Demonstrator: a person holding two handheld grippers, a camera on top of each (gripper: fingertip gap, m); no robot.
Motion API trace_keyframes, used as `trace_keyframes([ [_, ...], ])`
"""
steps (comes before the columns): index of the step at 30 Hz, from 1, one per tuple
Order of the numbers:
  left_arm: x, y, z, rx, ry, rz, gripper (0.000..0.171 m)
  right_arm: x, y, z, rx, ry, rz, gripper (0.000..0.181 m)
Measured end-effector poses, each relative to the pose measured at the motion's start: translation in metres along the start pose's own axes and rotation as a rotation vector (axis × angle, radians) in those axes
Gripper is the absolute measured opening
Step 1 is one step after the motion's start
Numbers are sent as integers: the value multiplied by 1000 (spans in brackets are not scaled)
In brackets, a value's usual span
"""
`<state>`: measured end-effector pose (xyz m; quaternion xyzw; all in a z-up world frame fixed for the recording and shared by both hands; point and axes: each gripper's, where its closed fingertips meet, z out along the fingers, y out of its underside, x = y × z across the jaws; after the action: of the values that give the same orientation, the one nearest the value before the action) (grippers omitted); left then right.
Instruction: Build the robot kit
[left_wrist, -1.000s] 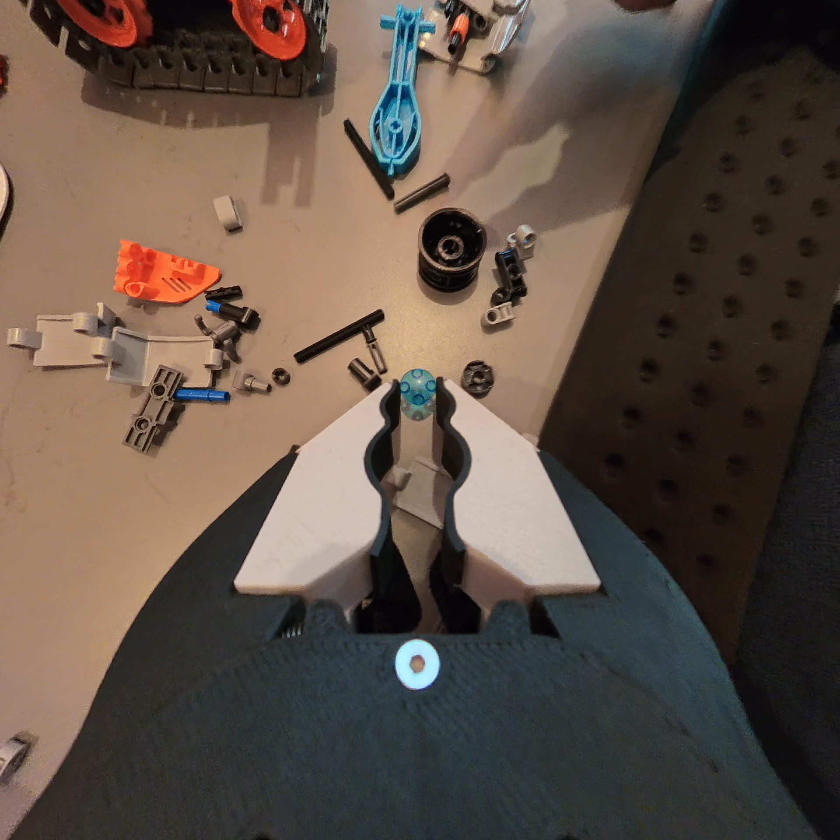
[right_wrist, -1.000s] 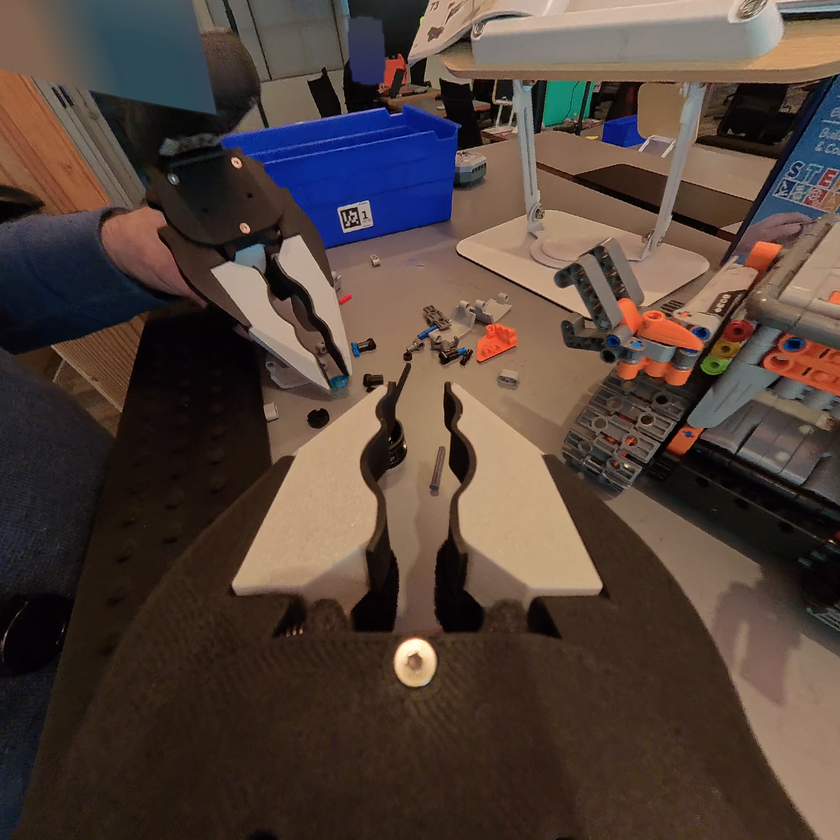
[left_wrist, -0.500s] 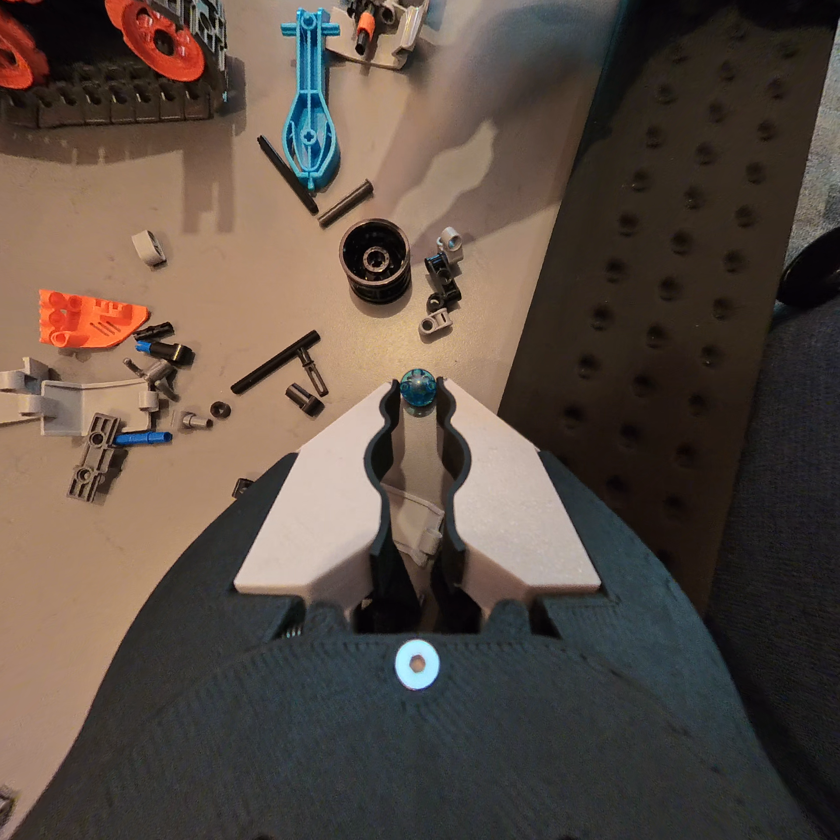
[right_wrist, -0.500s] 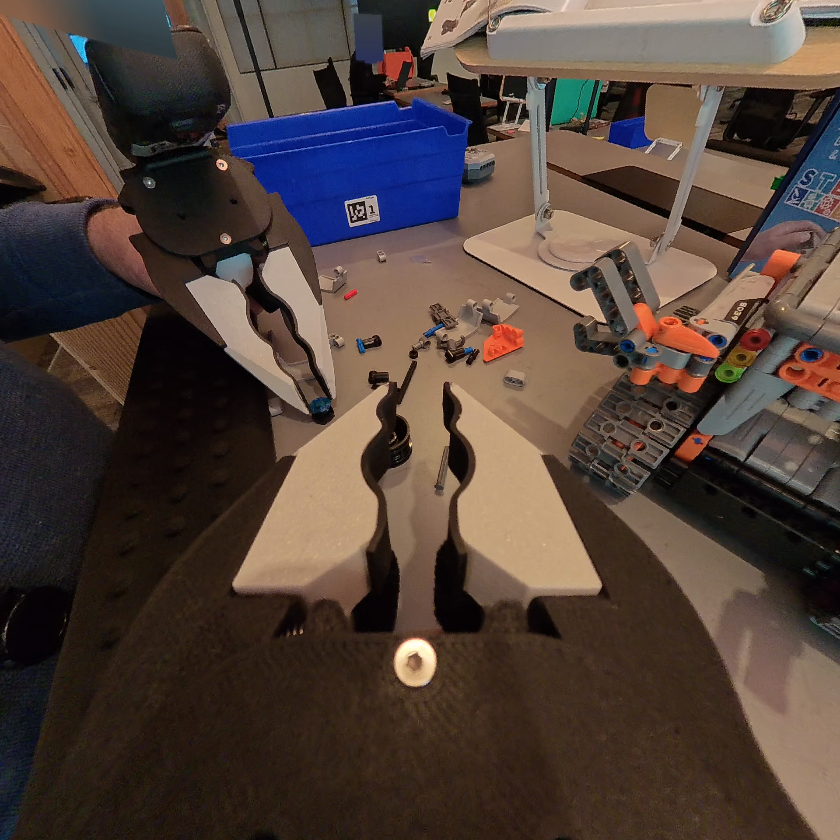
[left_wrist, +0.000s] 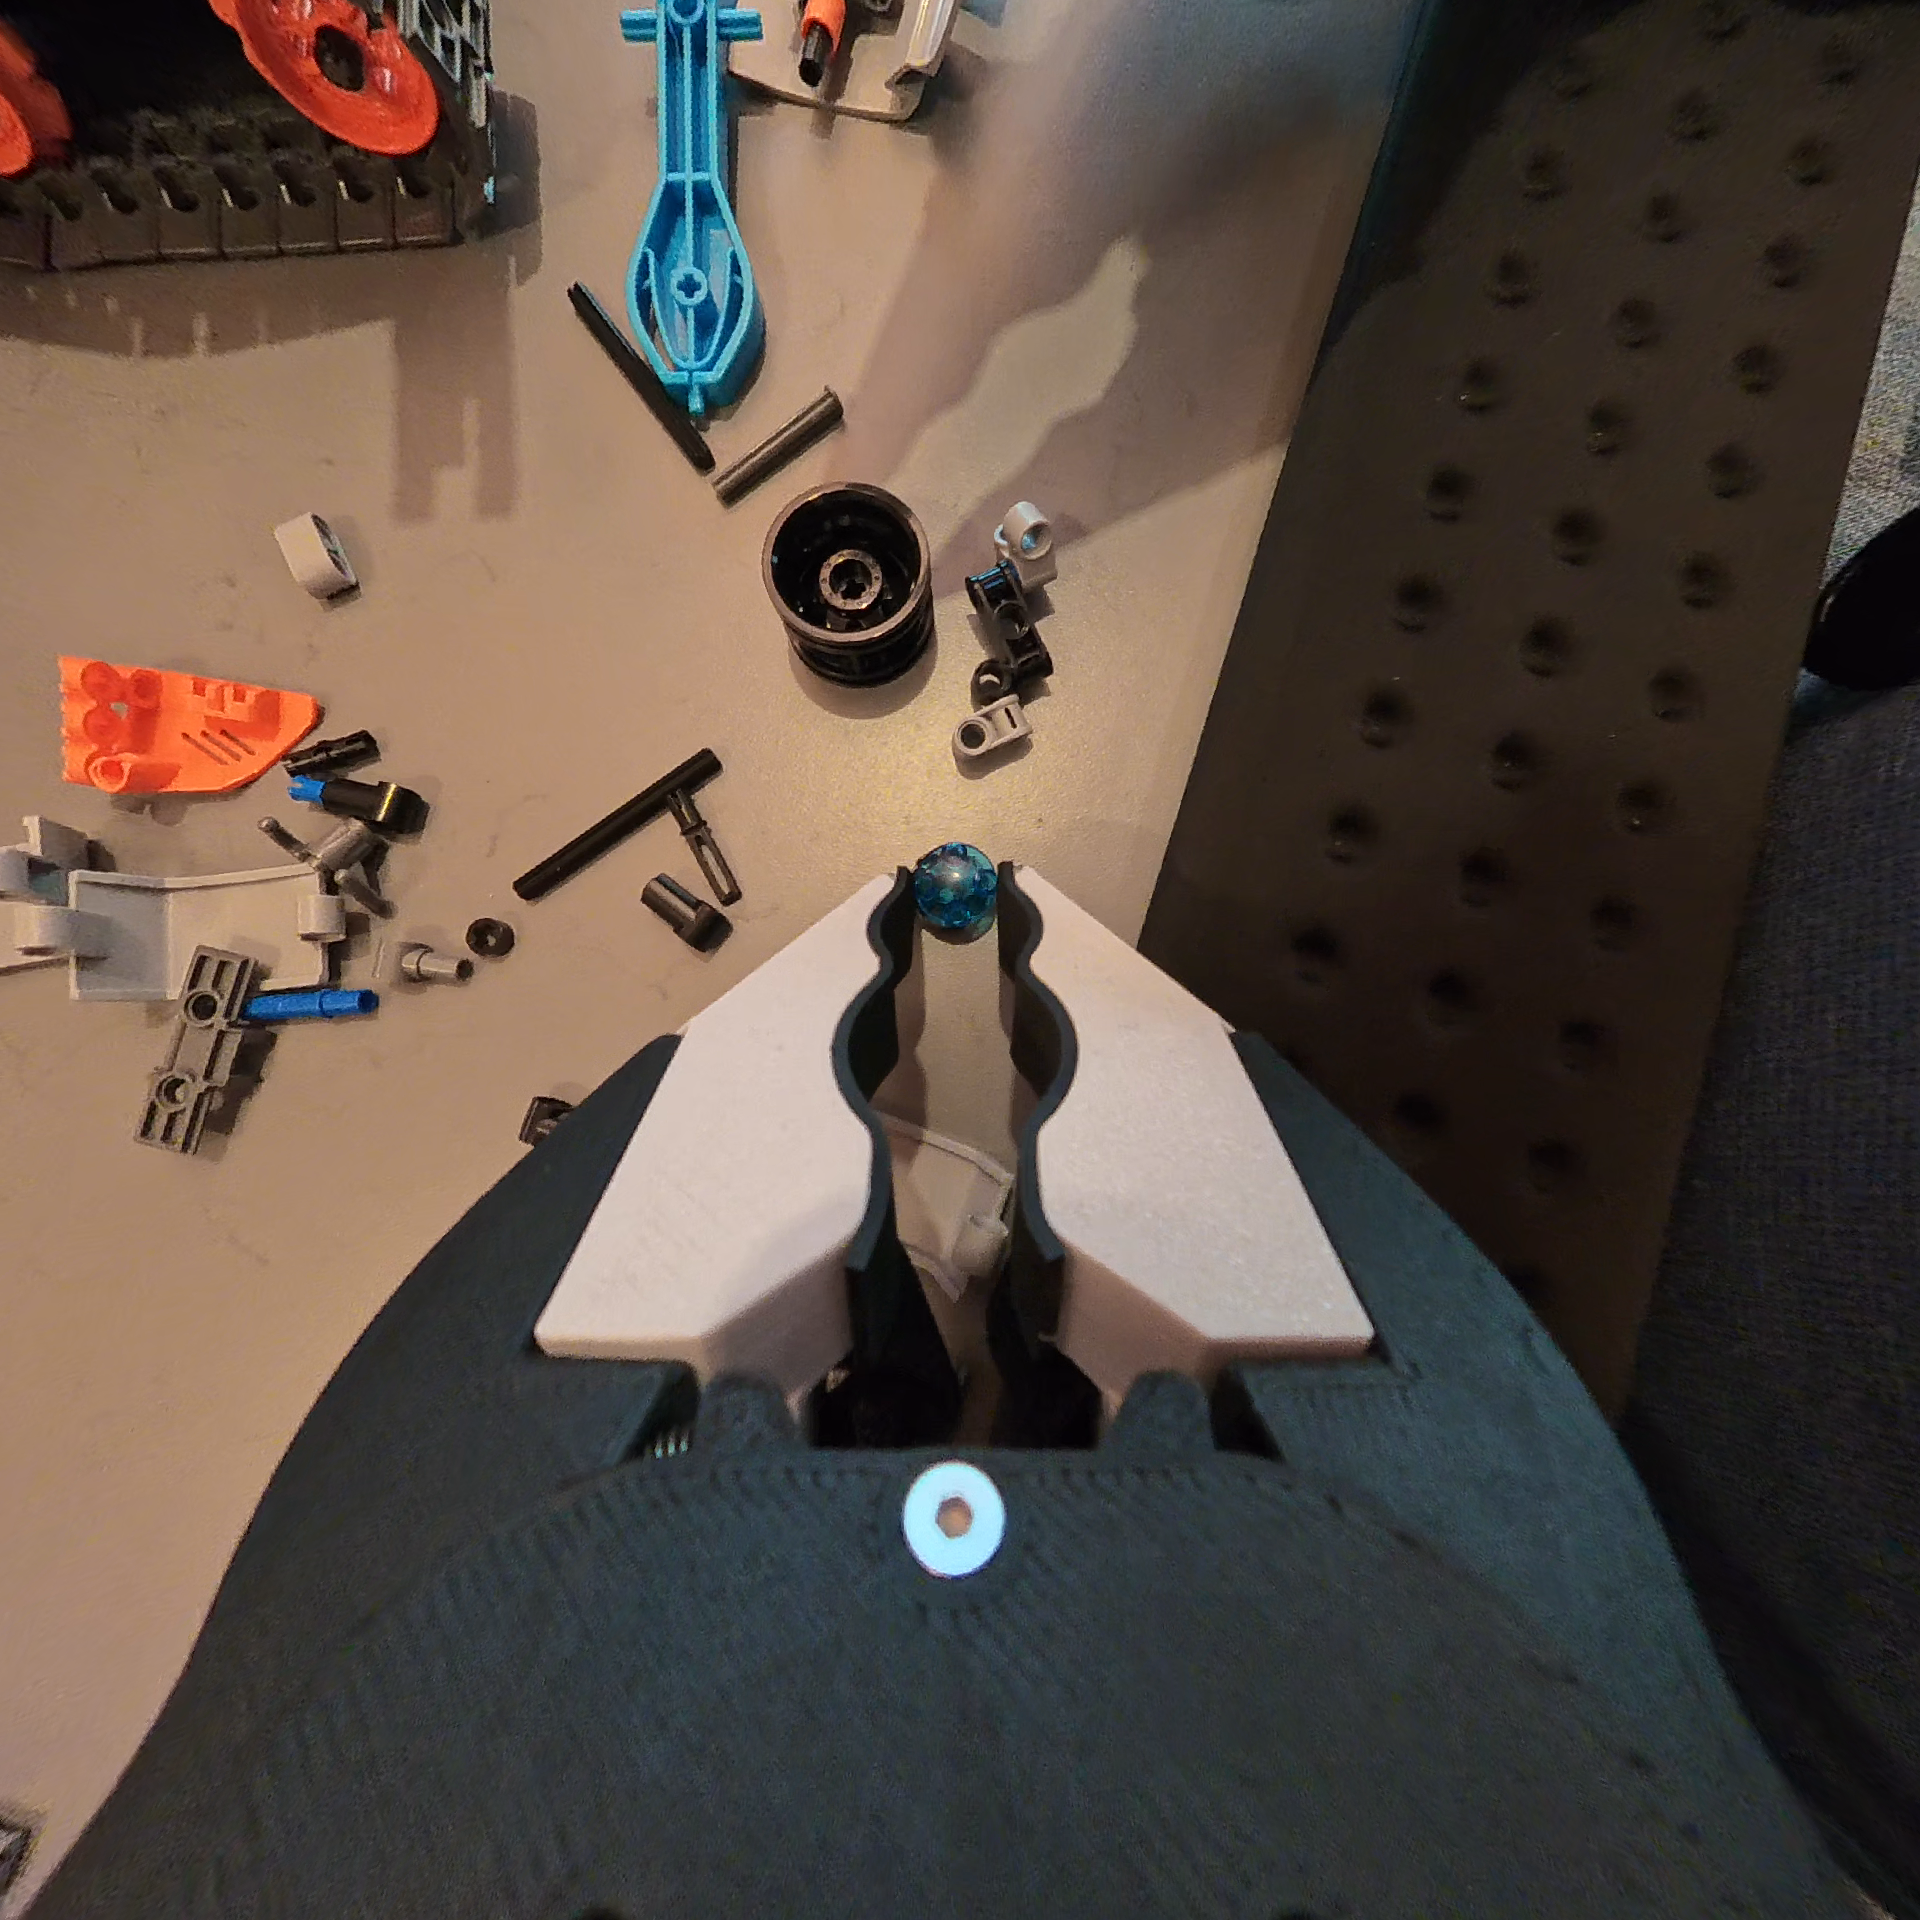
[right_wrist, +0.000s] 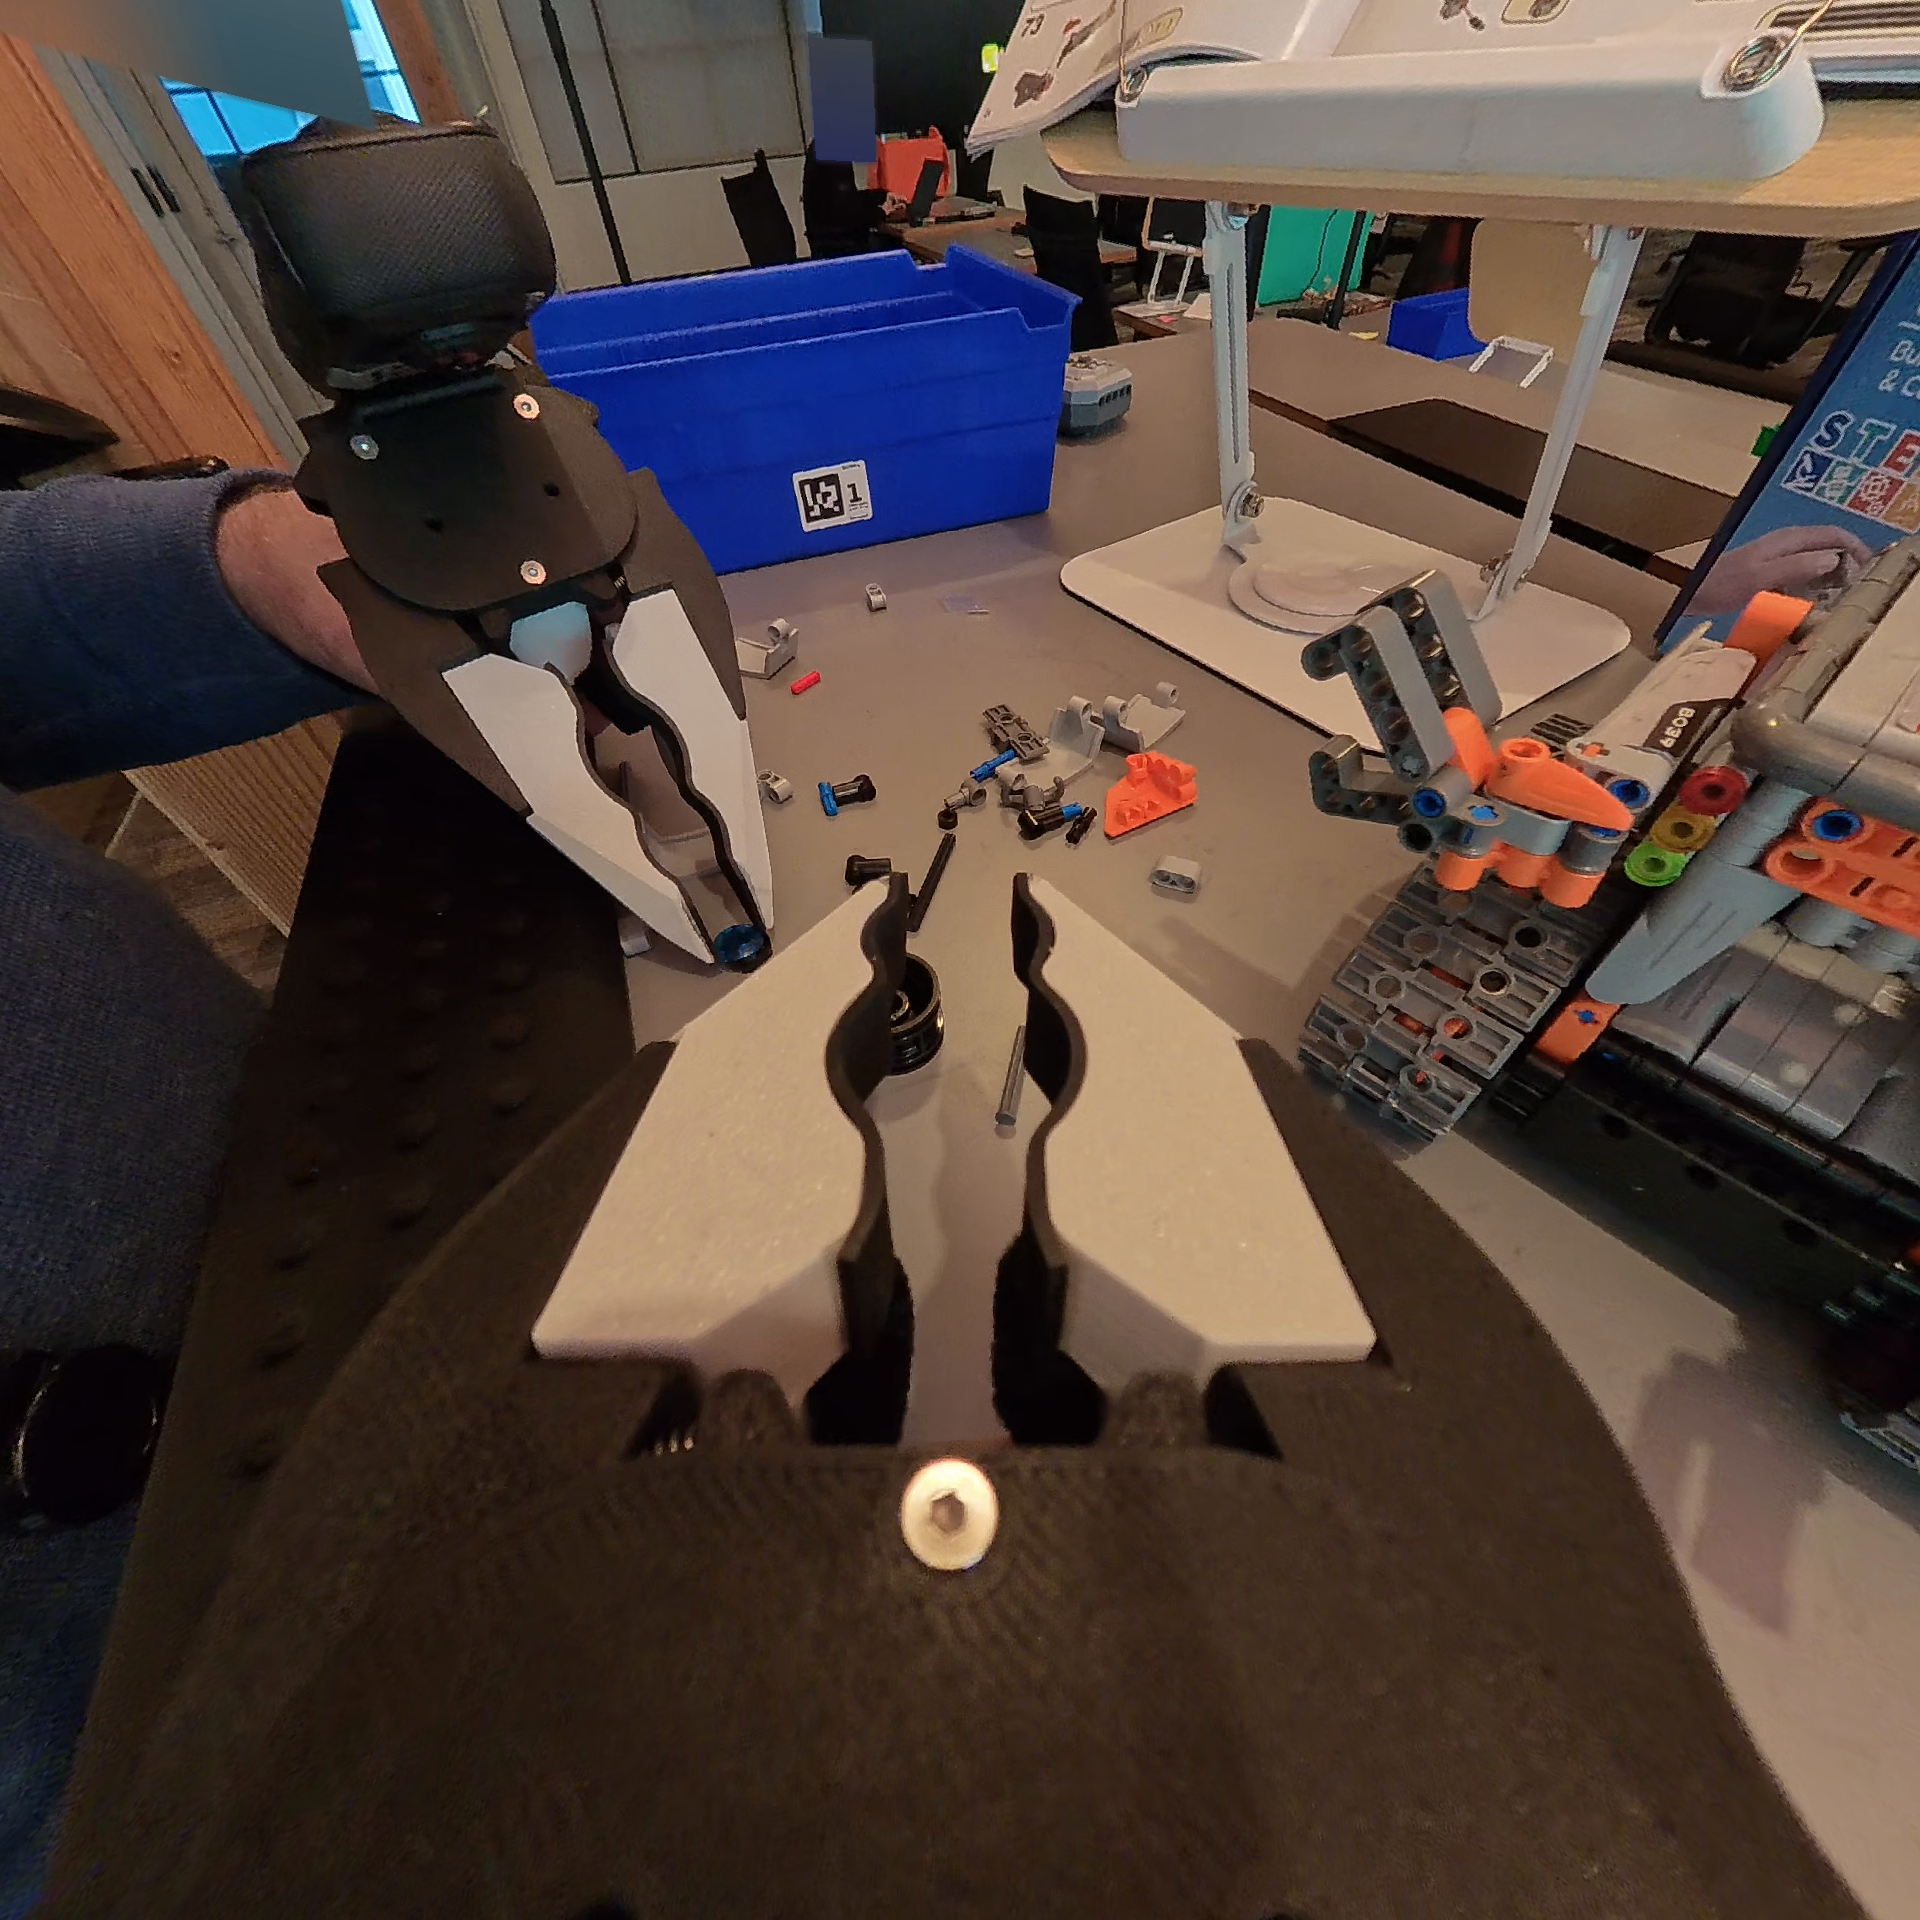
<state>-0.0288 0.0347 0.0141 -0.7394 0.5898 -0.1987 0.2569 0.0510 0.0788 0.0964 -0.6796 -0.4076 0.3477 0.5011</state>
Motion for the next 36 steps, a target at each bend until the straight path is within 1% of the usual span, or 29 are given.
trace_keyframes([
  [13,-2,0,0,4,-1,-1,13,0,0,0,0,0,-4,17],
  [16,-5,-2,-8,35,-8,-16,13,-5,1,2,-9,-23,-12,18],
  [17,-7,-2,-13,51,-11,-29,13,-10,2,4,-28,-35,-27,18],
  [21,-23,7,-32,89,-63,-77,13,-37,24,29,-230,-105,-156,24],
  [24,-28,17,-38,92,-84,-96,13,-62,34,52,-339,-176,-213,26],
  [26,-29,18,-40,108,-92,-103,13,-72,42,66,-408,-207,-242,26],
  [29,-28,17,-42,137,-92,-107,13,-77,56,80,-515,-231,-269,26],
  [32,-26,16,-44,161,-88,-105,13,-72,66,84,-596,-216,-276,26],
  [34,-25,16,-45,170,-85,-103,13,-72,71,84,-635,-225,-250,22],
  [36,-24,16,-45,179,-83,-101,13,-73,72,84,-646,-238,-227,13],
])
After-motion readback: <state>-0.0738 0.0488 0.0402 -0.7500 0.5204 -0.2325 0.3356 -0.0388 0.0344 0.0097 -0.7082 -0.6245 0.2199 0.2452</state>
